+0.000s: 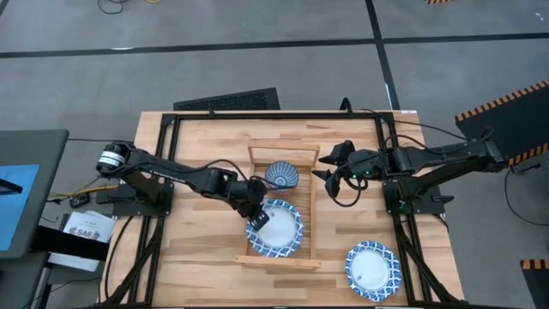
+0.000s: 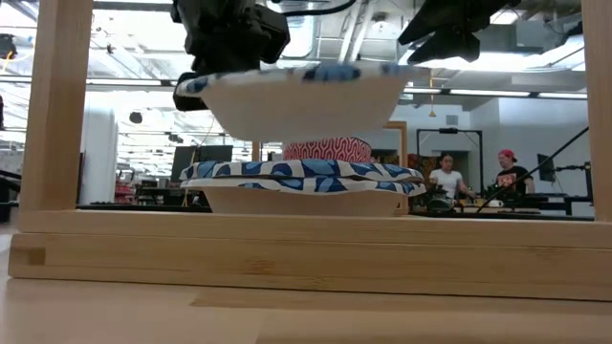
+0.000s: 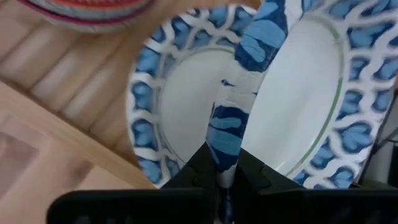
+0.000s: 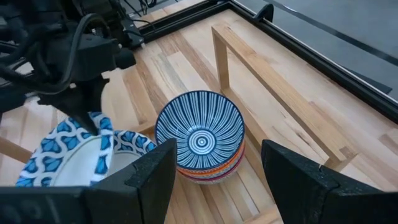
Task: Place and stack bowls onto a shelf
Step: Stack the left blue patterned bowl on the blue patterned bowl on the shelf, then stack the blue patterned bowl on the blue patterned bowl on the shelf
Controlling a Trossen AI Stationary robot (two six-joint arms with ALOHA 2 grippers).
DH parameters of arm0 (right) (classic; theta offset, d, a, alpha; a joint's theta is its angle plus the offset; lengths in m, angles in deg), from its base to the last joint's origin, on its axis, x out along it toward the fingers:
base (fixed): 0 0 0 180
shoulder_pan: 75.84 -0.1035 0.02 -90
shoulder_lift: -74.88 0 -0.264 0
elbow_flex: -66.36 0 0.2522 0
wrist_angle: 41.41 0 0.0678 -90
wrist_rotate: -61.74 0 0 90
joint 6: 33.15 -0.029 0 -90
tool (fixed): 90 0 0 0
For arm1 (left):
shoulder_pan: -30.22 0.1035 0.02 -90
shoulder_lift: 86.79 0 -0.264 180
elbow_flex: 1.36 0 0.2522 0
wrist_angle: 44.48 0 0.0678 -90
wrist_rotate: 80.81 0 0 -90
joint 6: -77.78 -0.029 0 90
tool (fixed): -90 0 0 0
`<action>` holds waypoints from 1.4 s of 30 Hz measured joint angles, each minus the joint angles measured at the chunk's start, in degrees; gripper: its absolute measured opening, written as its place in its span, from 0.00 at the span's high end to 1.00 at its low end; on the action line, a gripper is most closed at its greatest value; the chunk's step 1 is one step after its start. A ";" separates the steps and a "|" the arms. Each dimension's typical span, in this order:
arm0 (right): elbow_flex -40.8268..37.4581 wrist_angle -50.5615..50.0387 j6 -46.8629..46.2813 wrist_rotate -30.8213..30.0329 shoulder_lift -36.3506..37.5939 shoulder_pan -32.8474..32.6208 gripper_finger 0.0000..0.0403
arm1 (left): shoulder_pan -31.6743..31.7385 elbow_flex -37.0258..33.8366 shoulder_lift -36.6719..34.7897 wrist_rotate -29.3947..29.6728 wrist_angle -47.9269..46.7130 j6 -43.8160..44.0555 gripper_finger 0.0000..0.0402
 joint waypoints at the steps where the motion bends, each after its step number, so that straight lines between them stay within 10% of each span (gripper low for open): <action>1: 0.00 0.01 0.00 0.00 0.00 0.00 0.35 | 0.02 0.00 0.00 0.16 0.03 -0.36 0.97; 15: 0.00 -0.08 0.00 0.00 0.00 0.00 0.35 | 1.36 0.04 -0.22 2.48 2.17 -3.48 0.67; 28: 0.00 0.26 -0.28 0.02 0.02 0.00 0.35 | 3.49 -1.36 -14.05 10.91 -3.67 -17.53 0.63; 42: 0.02 3.34 -2.94 6.01 3.50 -0.14 0.35 | 3.00 -35.41 -37.75 14.90 45.92 -28.71 0.63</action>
